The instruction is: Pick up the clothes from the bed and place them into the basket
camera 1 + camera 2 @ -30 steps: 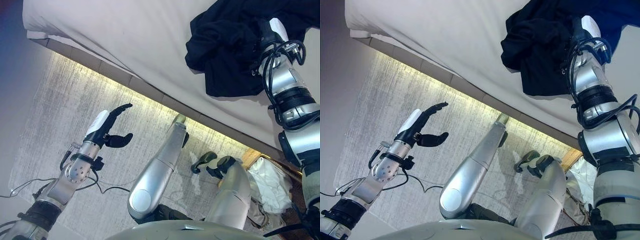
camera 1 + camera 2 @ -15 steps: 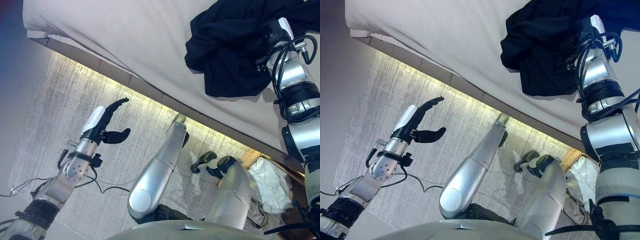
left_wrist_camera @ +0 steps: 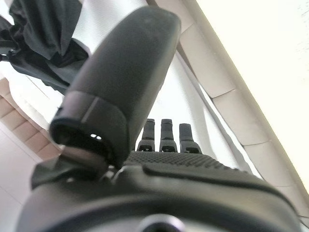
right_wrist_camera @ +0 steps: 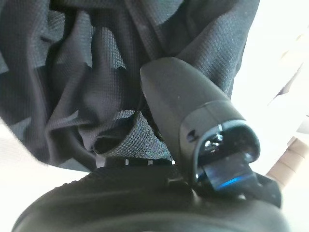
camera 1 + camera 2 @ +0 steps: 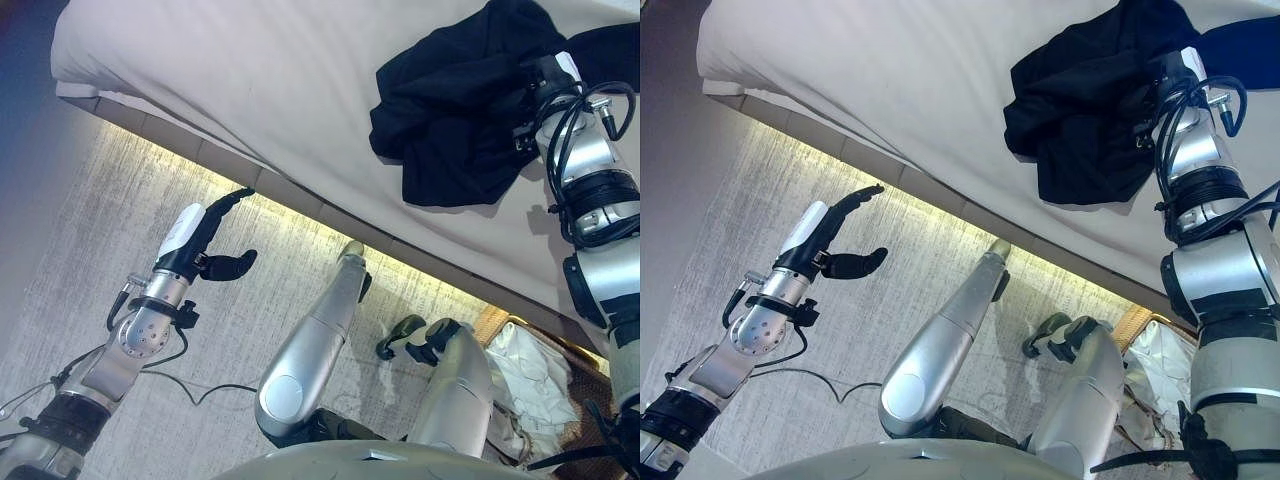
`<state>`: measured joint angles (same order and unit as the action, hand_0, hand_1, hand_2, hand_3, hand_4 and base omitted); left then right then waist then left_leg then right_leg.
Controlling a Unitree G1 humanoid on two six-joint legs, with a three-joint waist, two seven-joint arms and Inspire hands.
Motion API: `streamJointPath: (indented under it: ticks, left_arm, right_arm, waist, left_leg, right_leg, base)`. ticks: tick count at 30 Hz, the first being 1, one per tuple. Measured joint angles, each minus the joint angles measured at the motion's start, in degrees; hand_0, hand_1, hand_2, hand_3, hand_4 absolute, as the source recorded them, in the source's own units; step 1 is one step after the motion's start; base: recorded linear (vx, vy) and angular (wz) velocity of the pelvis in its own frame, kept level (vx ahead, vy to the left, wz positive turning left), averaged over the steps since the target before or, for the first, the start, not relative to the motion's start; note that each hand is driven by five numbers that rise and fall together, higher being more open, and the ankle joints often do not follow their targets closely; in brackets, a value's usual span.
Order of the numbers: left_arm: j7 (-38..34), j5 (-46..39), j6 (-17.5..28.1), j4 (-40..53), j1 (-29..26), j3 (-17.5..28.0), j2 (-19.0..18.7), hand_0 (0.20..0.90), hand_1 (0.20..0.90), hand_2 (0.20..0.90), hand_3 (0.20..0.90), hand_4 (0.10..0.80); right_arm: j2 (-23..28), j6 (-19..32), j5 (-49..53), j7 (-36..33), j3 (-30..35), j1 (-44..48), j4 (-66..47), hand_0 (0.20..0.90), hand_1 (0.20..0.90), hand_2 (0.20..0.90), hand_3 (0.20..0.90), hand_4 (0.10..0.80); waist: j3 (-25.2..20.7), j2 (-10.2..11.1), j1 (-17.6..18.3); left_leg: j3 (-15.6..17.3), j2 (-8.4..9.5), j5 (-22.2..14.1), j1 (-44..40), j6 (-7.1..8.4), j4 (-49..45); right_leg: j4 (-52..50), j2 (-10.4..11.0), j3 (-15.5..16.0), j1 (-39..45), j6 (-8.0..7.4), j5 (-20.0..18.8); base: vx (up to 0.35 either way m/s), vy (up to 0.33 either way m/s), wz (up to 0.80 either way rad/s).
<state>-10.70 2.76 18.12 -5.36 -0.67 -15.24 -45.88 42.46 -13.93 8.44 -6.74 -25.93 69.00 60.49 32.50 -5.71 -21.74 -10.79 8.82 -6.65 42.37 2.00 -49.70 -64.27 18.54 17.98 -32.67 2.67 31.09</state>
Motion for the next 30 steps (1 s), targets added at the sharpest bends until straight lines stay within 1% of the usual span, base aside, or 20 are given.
streamJointPath:
  ticks: [5, 6, 8, 9, 10, 13, 14, 16, 17, 18, 21, 22, 23, 24, 25, 26, 27, 28, 29, 30]
  left_arm:
    - [2.0, 0.0, -2.1, -0.4, 0.1, -0.2, 0.2, 0.9, 0.9, 0.9, 0.9, 0.8]
    - [2.4, 0.0, -2.2, -0.6, 0.1, -0.2, 0.2, 0.9, 0.9, 0.9, 0.9, 0.8]
    - [2.8, 0.1, -2.4, -0.8, -0.1, -0.1, 0.2, 0.9, 0.9, 0.9, 0.9, 0.8]
    - [3.0, 0.1, -3.1, -1.1, -0.1, 0.0, 0.6, 0.9, 0.9, 0.9, 0.9, 0.8]
    - [3.2, 0.1, -3.3, -1.2, -0.1, 0.0, 0.5, 0.9, 0.9, 0.9, 0.9, 0.8]
    - [3.9, 0.1, -3.6, -1.5, -0.7, 0.1, 0.4, 0.9, 0.9, 0.9, 0.9, 0.8]
    - [4.3, 0.1, -4.2, -1.5, -1.2, 0.1, 0.4, 0.9, 0.9, 0.9, 0.9, 0.8]
    - [5.1, 0.1, -4.6, -1.5, -1.2, 0.3, 0.4, 0.9, 0.9, 0.9, 0.9, 0.8]
    - [5.6, 0.1, -4.6, -1.6, -1.1, 0.6, 0.4, 0.9, 0.9, 0.9, 0.9, 0.8]
    - [6.0, 0.1, -4.6, -1.6, -0.8, 1.6, 0.4, 0.9, 0.9, 0.9, 0.9, 0.8]
    - [6.4, 0.1, -4.8, -2.5, -1.8, 2.6, 0.3, 0.9, 0.9, 0.9, 0.9, 0.8]
    - [6.7, 0.1, -5.5, -2.8, -1.7, 2.5, 0.3, 0.9, 0.9, 0.9, 0.9, 0.8]
    - [6.7, 0.1, -5.5, -2.9, -1.4, 2.5, 0.3, 0.9, 0.9, 0.9, 0.9, 0.8]
    - [6.7, 0.1, -5.5, -3.6, -1.1, 2.4, 0.3, 0.9, 0.9, 0.9, 0.9, 0.8]
    - [6.7, 0.1, -5.6, -4.9, -1.6, 2.4, 0.3, 0.9, 0.9, 0.9, 0.9, 0.8]
    - [6.7, 0.1, -5.6, -5.7, -1.9, 2.5, 0.3, 0.9, 0.9, 0.9, 0.9, 0.8]
    - [7.1, 0.1, -5.6, -6.7, -2.5, 2.5, 0.3, 0.9, 0.9, 0.9, 0.9, 0.8]
    - [7.2, 0.0, -5.7, -7.8, -3.0, 2.5, 0.5, 0.9, 0.9, 0.9, 0.9, 0.8]
    - [7.2, 0.0, -5.7, -8.8, -3.3, 2.5, 0.6, 0.9, 0.9, 0.9, 0.9, 0.8]
    - [7.2, 0.0, -5.9, -10.3, -3.9, 2.6, 0.6, 0.9, 0.9, 0.9, 0.9, 0.8]
  right_arm:
    - [0.2, 0.3, 1.9, 0.8, 3.4, -5.1, -1.8, 0.3, 0.3, 0.3, 0.2, 0.1]
    - [0.2, 0.3, 2.1, 0.8, 3.8, -5.8, -2.4, 0.3, 0.3, 0.3, 0.2, 0.1]
    - [1.0, 0.4, 2.1, 1.0, 4.8, -8.3, -5.3, 0.3, 0.3, 0.3, 0.2, 0.1]
    - [1.4, 0.5, 2.0, 1.3, 5.3, -10.3, -7.7, 0.3, 0.3, 0.3, 0.2, 0.1]
    - [1.6, 0.5, 2.0, 1.3, 5.4, -11.1, -8.6, 0.3, 0.3, 0.3, 0.2, 0.1]
    - [3.7, 0.5, 2.0, 1.7, 5.8, -11.7, -11.8, 0.3, 0.3, 0.3, 0.2, 0.1]
    - [4.3, 0.5, 2.0, 2.2, 7.6, -11.8, -12.6, 0.3, 0.3, 0.3, 0.2, 0.1]
    - [5.1, 0.5, 2.0, 2.8, 9.5, -12.7, -14.2, 0.3, 0.3, 0.3, 0.2, 0.1]
    - [5.7, 0.6, 2.1, 3.3, 10.4, -13.5, -15.2, 0.3, 0.3, 0.3, 0.2, 0.1]
    - [6.4, 0.9, 2.0, 3.5, 11.6, -14.5, -15.8, 0.3, 0.3, 0.3, 0.2, 0.1]
    - [8.6, 1.1, 1.7, 4.8, 12.8, -15.3, -16.8, 0.3, 0.3, 0.3, 0.2, 0.1]
    - [9.8, 1.2, 1.5, 5.8, 14.1, -16.6, -18.0, 0.3, 0.3, 0.3, 0.2, 0.1]
    - [10.2, 1.6, 1.4, 5.8, 14.7, -17.9, -18.6, 0.3, 0.3, 0.3, 0.2, 0.1]
    - [10.9, 2.0, 1.2, 5.8, 15.2, -19.7, -19.1, 0.3, 0.3, 0.3, 0.2, 0.1]
    - [11.5, 2.0, 0.9, 5.5, 15.3, -19.9, -19.2, 0.3, 0.3, 0.3, 0.2, 0.1]
    - [11.8, 2.0, 1.0, 5.7, 15.8, -20.1, -19.5, 0.3, 0.3, 0.3, 0.2, 0.1]
    - [12.1, 2.0, 1.0, 5.8, 17.8, -21.5, -20.8, 0.3, 0.3, 0.3, 0.2, 0.1]
    - [12.4, 2.1, 1.0, 5.8, 18.9, -22.8, -21.8, 0.3, 0.3, 0.3, 0.2, 0.1]
    - [12.8, 2.1, 1.0, 5.7, 19.3, -23.7, -22.4, 0.3, 0.3, 0.3, 0.2, 0.1]
    - [12.9, 2.1, 1.0, 5.8, 19.7, -24.2, -22.8, 0.3, 0.3, 0.3, 0.2, 0.1]
  waist:
    - [0.0, 0.7, 0.8]
    - [0.0, 0.7, 0.8]
    - [-0.1, 1.1, 1.9]
    - [-0.2, 1.3, 2.2]
    - [-0.2, 1.6, 2.4]
    - [-0.6, 2.5, 3.7]
    - [-0.6, 2.7, 4.3]
    - [-0.6, 2.9, 4.7]
    - [-0.9, 3.1, 5.0]
    - [-2.8, 4.4, 5.8]
    - [-3.7, 5.6, 7.2]
    - [-4.2, 6.0, 8.8]
    - [-5.9, 6.7, 9.4]
    - [-10.0, 8.1, 10.0]
    - [-11.6, 8.8, 11.2]
    - [-11.6, 8.8, 12.6]
    - [-11.7, 8.7, 13.1]
    - [-11.9, 8.3, 13.8]
    - [-12.3, 8.1, 14.7]
    - [-12.6, 8.4, 16.0]
  left_leg:
    - [1.5, -2.01, -0.3, -8.3, -0.53, 5.9]
    - [2.4, -2.5, -0.1, -10.3, -0.9, 7.5]
    - [3.8, -3.46, 0.4, -14.1, -2.27, 9.8]
    - [4.3, -3.93, 0.0, -16.5, -2.51, 11.7]
    - [4.7, -4.09, 0.0, -17.8, -2.61, 12.6]
    - [6.7, -4.87, 0.4, -22.6, -2.65, 17.4]
    - [7.2, -5.01, 1.1, -24.6, -2.75, 19.7]
    - [8.2, -5.71, 2.2, -28.9, -2.64, 24.4]
    - [8.5, -5.84, 3.5, -31.6, -2.79, 27.6]
    - [9.0, -5.97, 4.2, -33.1, -2.77, 30.9]
    - [9.6, -6.88, 5.9, -37.4, -3.1, 35.8]
    - [10.4, -7.09, 6.4, -40.9, -3.41, 38.9]
    - [10.6, -7.01, 6.3, -41.0, -3.38, 39.8]
    - [11.3, -6.88, 6.4, -39.9, -3.39, 41.4]
    - [12.0, -7.0, 6.4, -40.4, -3.41, 42.1]
    - [12.3, -7.44, 6.4, -41.8, -3.51, 42.9]
    - [12.7, -7.92, 7.0, -44.0, -4.4, 44.8]
    - [13.3, -8.88, 7.5, -45.6, -5.2, 46.3]
    - [13.8, -9.68, 7.5, -46.4, -5.2, 47.0]
    - [14.6, -9.96, 7.5, -47.3, -5.19, 47.4]
  right_leg:
    - [7.9, -1.4, -0.3, 7.8, 0.04, -0.1]
    - [9.5, -2.1, -0.3, 9.6, -0.02, -0.2]
    - [13.8, -2.3, -0.8, 13.4, 0.56, -3.9]
    - [16.3, -3.0, -0.6, 15.7, -0.68, -5.0]
    - [17.9, -2.9, -0.8, 16.9, -0.84, -5.5]
    - [24.2, -3.5, -1.2, 21.5, -3.69, -9.0]
    - [26.6, -3.9, -1.5, 23.1, -4.29, -10.6]
    - [32.0, -5.0, -1.9, 26.7, -4.68, -13.3]
    - [35.4, -5.6, -1.9, 29.2, -5.52, -14.8]
    - [39.0, -6.1, -2.0, 30.4, -6.43, -15.8]
    - [44.7, -7.7, -2.2, 34.4, -6.38, -19.2]
    - [47.5, -8.2, -2.4, 37.3, -6.49, -20.6]
    - [48.3, -8.2, -2.5, 37.1, -6.53, -20.6]
    - [50.7, -8.5, -3.0, 36.5, -6.63, -20.7]
    - [53.5, -8.7, -3.4, 37.3, -7.16, -21.8]
    - [54.8, -9.3, -3.7, 38.8, -7.27, -23.1]
    - [52.8, -9.6, -4.9, 38.5, -7.11, -23.5]
    - [48.3, -9.6, -5.6, 35.6, -7.42, -22.5]
    - [48.4, -10.4, -6.3, 34.7, -7.68, -21.8]
    - [54.0, -11.5, -7.0, 34.7, -7.3, -22.4]
  base:
    - [0.073, 0.053, -0.22]
    - [0.001, 0.066, -0.36]
    - [0.038, 0.08, -0.28]
    - [0.111, 0.05, -0.21]
    - [0.07, 0.018, -0.34]
    - [0.08, 0.024, -0.35]
    - [0.106, 0.028, -0.29]
    - [0.076, 0.018, -0.31]
    - [0.062, 0.02, -0.29]
    - [0.067, 0.029, -0.21]
    - [0.035, 0.035, -0.23]
    - [0.027, 0.02, -0.17]
    - [0.049, 0.01, -0.21]
    - [0.03, -0.003, -0.26]
    - [0.045, -0.004, -0.29]
    - [0.037, 0.002, -0.38]
    - [0.04, 0.008, -0.4]
    - [0.025, 0.012, -0.45]
    - [0.024, 0.017, -0.38]
    - [0.023, 0.019, -0.36]
